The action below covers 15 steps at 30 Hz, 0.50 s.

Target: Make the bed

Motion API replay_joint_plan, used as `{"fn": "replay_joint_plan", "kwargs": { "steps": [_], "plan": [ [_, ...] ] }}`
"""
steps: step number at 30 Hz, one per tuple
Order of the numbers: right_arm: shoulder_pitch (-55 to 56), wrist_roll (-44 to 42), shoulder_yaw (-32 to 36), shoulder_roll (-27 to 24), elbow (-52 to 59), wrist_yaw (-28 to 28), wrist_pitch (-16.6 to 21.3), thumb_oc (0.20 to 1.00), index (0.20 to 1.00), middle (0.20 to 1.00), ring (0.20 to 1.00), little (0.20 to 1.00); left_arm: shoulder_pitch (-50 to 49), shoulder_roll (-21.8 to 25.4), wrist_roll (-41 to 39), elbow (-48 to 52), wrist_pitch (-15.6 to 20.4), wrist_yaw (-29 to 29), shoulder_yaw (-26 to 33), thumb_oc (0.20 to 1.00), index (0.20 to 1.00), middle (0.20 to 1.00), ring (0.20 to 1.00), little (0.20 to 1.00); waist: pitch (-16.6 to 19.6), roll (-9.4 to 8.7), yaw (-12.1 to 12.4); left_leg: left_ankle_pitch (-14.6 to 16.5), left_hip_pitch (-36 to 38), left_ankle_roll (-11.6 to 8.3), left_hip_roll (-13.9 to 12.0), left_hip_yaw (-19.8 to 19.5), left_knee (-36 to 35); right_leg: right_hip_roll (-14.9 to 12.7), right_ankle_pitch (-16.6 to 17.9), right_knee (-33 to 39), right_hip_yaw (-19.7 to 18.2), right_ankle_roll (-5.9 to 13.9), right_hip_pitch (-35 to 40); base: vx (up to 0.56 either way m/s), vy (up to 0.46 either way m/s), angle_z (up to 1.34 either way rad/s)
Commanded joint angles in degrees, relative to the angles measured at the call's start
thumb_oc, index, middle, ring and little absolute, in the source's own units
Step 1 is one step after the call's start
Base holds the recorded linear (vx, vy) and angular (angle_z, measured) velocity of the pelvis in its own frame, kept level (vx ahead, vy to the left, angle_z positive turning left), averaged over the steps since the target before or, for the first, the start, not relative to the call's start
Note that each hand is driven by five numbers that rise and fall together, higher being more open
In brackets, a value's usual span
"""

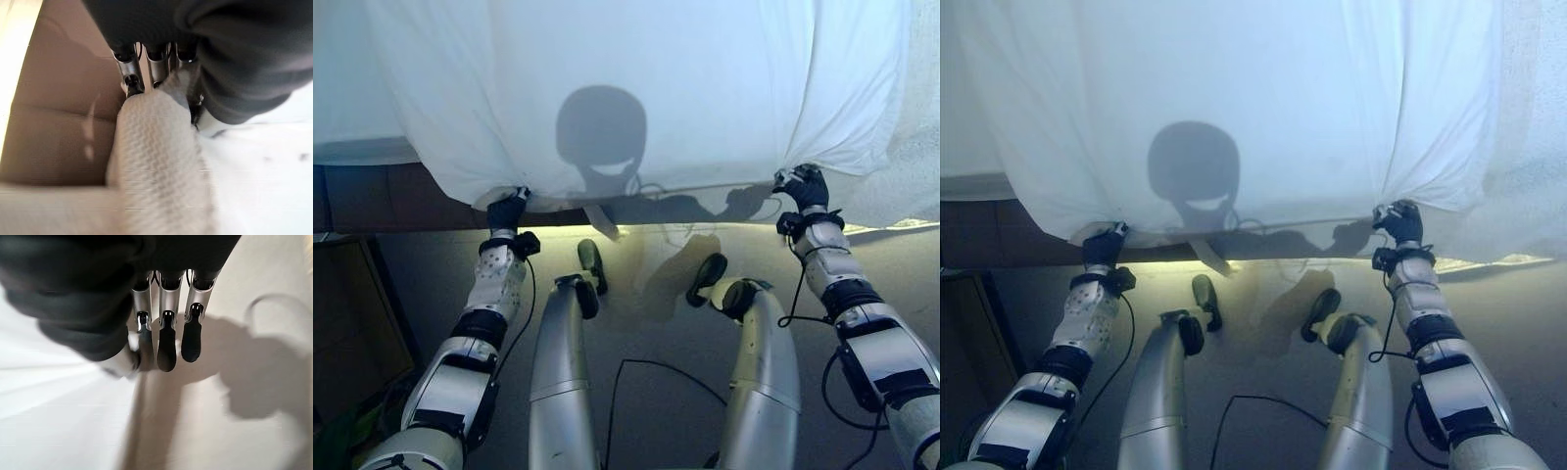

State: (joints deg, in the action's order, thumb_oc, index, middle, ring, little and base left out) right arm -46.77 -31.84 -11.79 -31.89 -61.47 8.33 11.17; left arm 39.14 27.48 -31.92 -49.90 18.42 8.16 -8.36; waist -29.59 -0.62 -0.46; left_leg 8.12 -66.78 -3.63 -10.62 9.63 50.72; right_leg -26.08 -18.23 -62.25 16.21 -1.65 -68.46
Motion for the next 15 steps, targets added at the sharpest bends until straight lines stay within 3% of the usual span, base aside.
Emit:
{"fn": "replay_joint_plan", "kwargs": {
  "steps": [1,5,15],
  "plan": [
    [13.0,6.1,-0.4,-3.2,-8.4,0.3,-6.0,1.000,1.000,1.000,1.000,1.000,-15.1,-0.2,9.1,-15.0,-9.9,2.0,-1.2,1.000,1.000,1.000,1.000,1.000,-0.2,0.05,0.1,7.1,-1.5,4.89,3.4,5.4,3.9,2.4,2.4,2.8,-0.2,2.75,-2.8,0.00,0.000,0.00],
    [16.1,13.6,-1.6,-4.0,-11.0,-0.5,-7.9,1.000,1.000,1.000,1.000,1.000,-18.5,-0.5,15.1,-15.5,-10.7,1.4,-1.5,1.000,1.000,1.000,1.000,1.000,-0.2,-0.03,0.2,7.0,-0.3,5.34,3.7,5.8,2.9,2.5,2.7,3.7,0.0,2.66,-1.8,0.00,0.000,0.00],
    [24.8,21.3,1.0,-3.9,-16.4,-1.9,-9.9,1.000,1.000,1.000,1.000,1.000,-26.2,-3.3,21.3,-17.7,-12.3,-0.1,0.3,1.000,1.000,1.000,1.000,1.000,-0.2,-0.36,0.6,7.1,9.2,5.78,4.5,6.2,-2.7,2.7,3.7,9.4,1.9,3.62,7.7,0.00,0.000,-0.01]
  ]
}}
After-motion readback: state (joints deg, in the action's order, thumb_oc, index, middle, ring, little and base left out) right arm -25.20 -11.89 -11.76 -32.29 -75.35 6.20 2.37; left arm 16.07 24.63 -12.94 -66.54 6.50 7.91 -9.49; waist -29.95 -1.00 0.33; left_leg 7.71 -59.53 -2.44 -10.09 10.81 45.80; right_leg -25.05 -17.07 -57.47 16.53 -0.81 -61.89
